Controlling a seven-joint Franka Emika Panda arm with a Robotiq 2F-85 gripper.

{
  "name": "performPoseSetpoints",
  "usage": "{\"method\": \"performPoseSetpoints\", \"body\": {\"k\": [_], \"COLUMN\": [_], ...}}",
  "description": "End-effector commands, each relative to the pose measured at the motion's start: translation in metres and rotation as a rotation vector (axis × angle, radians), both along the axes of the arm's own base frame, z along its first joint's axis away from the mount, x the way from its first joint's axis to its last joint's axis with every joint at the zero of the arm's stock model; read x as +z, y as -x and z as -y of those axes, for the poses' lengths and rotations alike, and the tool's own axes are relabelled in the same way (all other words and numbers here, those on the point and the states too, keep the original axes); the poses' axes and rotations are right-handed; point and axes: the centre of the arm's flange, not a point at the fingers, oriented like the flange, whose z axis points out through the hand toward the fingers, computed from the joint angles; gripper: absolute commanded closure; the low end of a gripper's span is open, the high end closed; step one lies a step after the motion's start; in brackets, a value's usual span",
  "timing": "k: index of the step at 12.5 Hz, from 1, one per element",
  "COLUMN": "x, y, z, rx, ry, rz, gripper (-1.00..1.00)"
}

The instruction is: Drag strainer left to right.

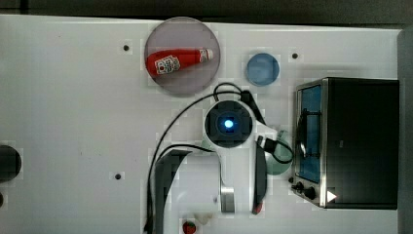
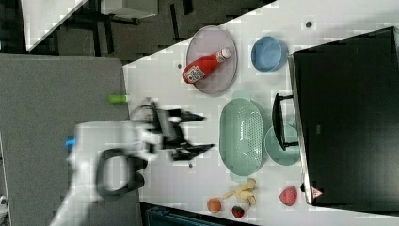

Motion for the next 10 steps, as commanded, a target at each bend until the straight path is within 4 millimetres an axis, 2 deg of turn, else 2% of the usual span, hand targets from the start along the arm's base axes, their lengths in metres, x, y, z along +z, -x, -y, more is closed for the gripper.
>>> {"method": "performPoseSetpoints", "body": {"k": [1, 3, 5, 7, 10], "x": [0.092, 0.142, 0.178, 0.203, 0.225], "y": [0.007, 0.014, 0.02, 0.025, 0.029], "z": [0.0, -0.002, 0.0, -0.002, 0.0], "rx": [0.123, 0.287, 0.37, 0.368, 0.363], "ry": [-0.07, -0.077, -0.08, -0.092, -0.092], "rz": [0.02, 0.006, -0.005, -0.017, -0.011], "gripper": [-1.0, -1.0, -1.0, -1.0, -1.0]}}
